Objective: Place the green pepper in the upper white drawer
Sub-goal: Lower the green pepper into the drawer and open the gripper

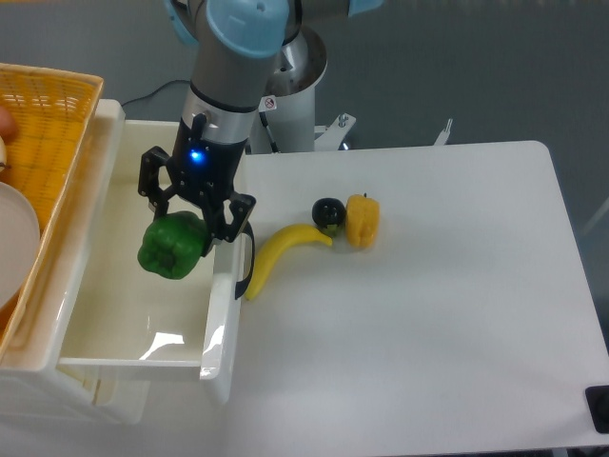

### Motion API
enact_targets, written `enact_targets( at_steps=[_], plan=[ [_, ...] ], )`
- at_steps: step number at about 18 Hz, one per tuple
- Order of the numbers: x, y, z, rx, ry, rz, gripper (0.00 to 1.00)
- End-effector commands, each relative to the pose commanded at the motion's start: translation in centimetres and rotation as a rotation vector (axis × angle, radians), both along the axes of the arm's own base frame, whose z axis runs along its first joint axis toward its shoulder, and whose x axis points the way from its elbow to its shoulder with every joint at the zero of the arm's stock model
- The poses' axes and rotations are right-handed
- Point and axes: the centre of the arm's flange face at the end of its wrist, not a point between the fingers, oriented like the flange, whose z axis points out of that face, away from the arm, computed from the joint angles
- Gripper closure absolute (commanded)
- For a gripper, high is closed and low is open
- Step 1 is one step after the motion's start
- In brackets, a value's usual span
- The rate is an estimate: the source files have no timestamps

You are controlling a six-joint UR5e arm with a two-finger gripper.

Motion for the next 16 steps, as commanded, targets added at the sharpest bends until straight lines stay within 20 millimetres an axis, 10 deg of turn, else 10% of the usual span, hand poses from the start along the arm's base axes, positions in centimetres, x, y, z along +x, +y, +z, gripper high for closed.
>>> enact_targets(
  at_steps=[11, 16],
  plan=[
    [3.1, 1.3, -3.8, -0.100, 0.020, -0.053, 0.61],
    [3.4, 1.7, -4.6, -0.125, 0.029, -0.060, 0.41]
  ],
)
